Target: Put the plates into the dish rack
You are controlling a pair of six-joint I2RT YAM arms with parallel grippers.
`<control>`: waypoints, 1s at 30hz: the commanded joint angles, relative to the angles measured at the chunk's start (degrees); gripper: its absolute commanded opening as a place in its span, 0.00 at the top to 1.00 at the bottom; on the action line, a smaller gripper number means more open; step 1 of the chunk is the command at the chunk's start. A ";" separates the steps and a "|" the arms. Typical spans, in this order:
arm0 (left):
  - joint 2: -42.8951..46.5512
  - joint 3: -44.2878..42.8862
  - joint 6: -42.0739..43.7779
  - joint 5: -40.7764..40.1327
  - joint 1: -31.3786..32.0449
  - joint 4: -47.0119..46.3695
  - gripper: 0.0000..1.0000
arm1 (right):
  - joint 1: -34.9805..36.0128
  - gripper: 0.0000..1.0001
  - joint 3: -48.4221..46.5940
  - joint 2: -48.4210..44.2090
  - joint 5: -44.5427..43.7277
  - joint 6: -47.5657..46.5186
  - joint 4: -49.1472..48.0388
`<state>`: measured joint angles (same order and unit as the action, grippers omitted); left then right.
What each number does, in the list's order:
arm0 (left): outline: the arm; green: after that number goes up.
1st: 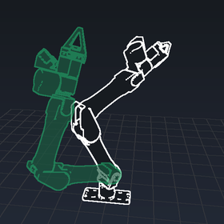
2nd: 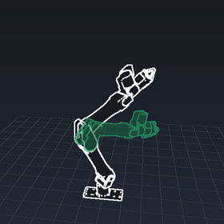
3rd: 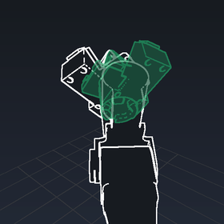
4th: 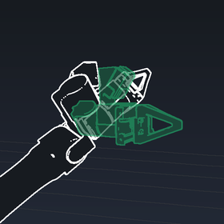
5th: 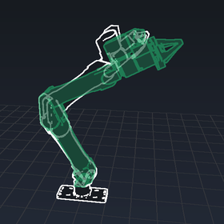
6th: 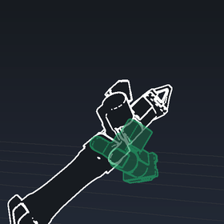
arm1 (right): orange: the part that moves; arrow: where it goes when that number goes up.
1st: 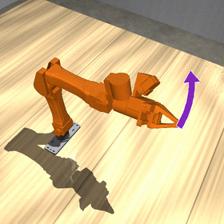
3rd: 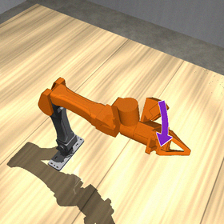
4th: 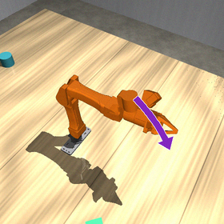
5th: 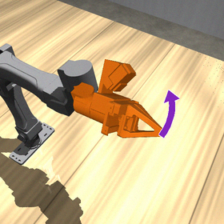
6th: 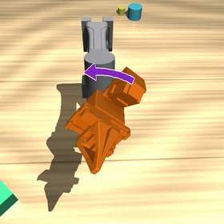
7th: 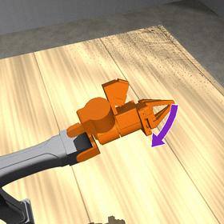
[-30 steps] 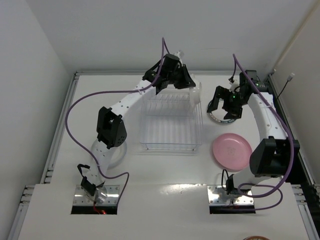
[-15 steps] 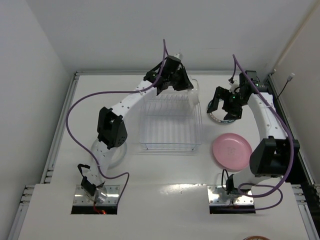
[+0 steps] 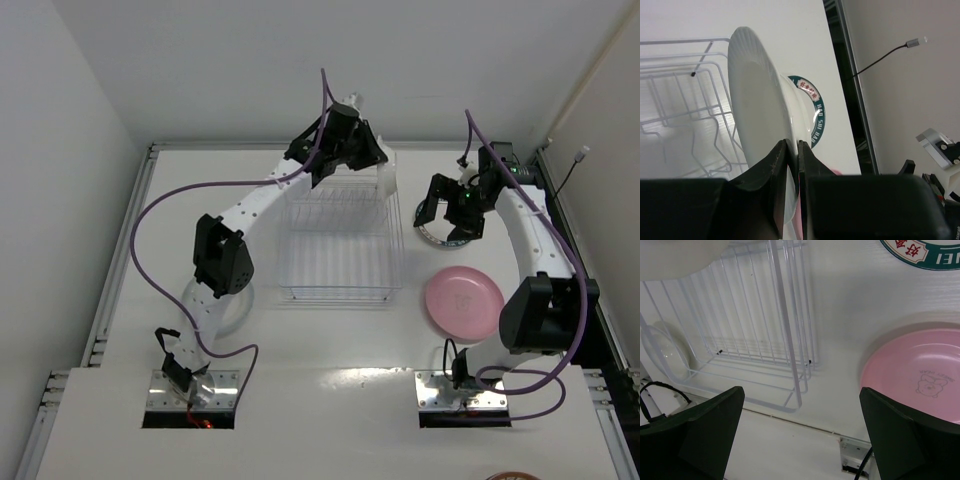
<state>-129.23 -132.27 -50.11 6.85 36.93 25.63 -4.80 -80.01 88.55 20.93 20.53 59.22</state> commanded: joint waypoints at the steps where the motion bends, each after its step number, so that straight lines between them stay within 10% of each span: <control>1: 6.00 -2.83 0.88 -1.75 -0.45 -5.06 1.00 | -0.21 0.00 0.29 -2.07 -0.10 0.21 -0.25; 30: 3.28 0.51 -1.21 -4.92 1.13 -1.98 1.00 | -0.21 0.00 0.29 -1.54 -0.10 -0.32 0.28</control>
<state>-129.10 -131.68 -49.12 2.87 37.32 28.32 -4.80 -79.94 88.55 20.93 20.51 59.27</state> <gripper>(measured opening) 0.086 0.993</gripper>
